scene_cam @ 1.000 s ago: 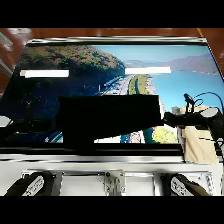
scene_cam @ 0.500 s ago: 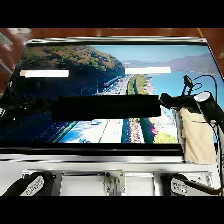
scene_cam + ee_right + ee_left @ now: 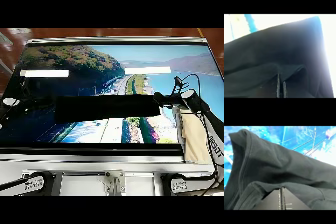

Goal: Fold the shirts.

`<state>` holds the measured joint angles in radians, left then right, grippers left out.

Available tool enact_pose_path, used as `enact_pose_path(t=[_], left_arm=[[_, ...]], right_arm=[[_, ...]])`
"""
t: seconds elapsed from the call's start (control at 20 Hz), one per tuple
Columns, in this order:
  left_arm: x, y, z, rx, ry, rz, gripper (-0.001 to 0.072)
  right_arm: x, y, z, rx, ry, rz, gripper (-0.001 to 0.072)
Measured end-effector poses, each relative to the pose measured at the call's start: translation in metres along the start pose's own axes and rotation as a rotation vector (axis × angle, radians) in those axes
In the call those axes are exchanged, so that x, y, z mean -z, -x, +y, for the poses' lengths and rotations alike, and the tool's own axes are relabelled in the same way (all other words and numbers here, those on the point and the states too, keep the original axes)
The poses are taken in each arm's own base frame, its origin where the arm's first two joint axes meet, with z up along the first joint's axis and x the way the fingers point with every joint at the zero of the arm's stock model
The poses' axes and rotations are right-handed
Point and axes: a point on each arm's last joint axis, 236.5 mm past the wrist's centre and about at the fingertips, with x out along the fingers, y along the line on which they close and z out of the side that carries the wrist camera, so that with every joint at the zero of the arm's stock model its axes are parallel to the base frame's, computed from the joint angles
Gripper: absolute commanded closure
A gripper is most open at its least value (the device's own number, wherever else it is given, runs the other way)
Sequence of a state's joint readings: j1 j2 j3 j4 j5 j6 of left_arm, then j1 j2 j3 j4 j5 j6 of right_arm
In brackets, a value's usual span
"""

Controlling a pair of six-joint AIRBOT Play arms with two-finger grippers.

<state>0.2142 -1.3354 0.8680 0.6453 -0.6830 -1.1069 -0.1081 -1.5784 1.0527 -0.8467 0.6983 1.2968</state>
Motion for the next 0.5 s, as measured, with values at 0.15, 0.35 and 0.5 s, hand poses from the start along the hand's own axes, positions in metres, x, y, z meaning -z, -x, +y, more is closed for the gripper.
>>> enact_pose_path(t=[0.15, 0.35, 0.5], left_arm=[[0.002, -0.015, 0.006, -0.007, 0.012, 0.028, 0.0031], [-0.003, -0.018, 0.003, 0.013, 0.014, 0.049, 0.0019], [-0.012, -0.010, -0.008, 0.052, 0.001, 0.067, 0.0021]], right_arm=[[-0.005, -0.008, -0.007, 0.015, -0.008, -0.017, 0.0023], [-0.020, 0.003, -0.020, 0.023, -0.032, -0.038, 0.0023], [-0.018, 0.009, -0.041, 0.025, -0.138, -0.005, 0.0023]])
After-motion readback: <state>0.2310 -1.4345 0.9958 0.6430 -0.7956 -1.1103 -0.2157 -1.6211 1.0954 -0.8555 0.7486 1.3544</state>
